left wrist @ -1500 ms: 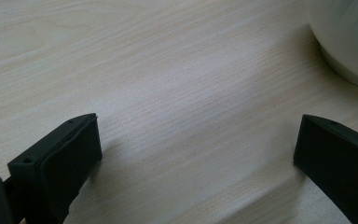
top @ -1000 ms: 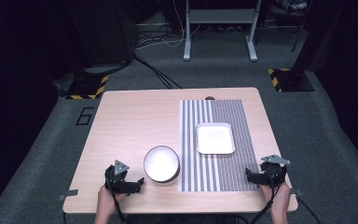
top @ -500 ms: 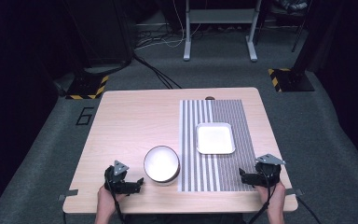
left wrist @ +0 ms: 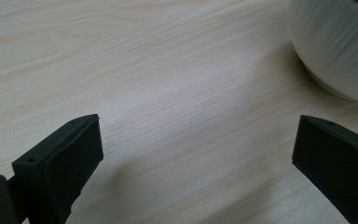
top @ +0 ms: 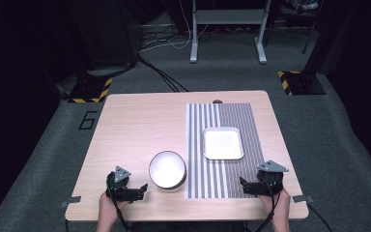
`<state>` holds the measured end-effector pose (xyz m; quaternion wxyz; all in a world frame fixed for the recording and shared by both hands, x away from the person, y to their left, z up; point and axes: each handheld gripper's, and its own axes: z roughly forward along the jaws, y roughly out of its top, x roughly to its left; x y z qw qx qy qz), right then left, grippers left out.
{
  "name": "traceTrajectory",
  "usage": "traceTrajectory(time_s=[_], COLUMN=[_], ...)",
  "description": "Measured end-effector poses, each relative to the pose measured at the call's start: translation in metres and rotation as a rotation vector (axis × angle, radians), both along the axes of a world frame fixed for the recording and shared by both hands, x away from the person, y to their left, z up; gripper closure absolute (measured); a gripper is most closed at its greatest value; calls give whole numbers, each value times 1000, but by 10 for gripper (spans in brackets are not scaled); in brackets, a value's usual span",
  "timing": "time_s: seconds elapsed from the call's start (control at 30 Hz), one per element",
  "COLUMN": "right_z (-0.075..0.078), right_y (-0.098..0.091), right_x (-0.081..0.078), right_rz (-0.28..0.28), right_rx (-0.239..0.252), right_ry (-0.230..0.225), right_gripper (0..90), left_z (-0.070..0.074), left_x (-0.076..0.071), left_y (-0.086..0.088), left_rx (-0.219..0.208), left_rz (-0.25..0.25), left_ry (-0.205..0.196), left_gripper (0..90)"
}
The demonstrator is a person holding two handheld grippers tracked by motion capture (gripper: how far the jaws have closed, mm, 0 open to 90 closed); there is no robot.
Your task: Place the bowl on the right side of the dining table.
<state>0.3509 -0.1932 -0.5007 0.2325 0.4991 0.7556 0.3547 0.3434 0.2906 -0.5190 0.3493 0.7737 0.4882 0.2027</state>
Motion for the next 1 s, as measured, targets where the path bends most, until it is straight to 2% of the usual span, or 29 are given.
traceTrajectory(time_s=[0.17, 1.0], right_z=[7, 35], right_y=[11, 65], right_x=[2, 10], right_rz=[38, 205], right_rx=[17, 12], right_ry=[-2, -26], right_gripper=[0, 0], left_z=[5, 30], left_x=[-1, 1], left_y=[1, 0], left_rx=[-16, -49], left_rz=[-2, -42], left_ry=[-4, -32], left_gripper=[17, 19])
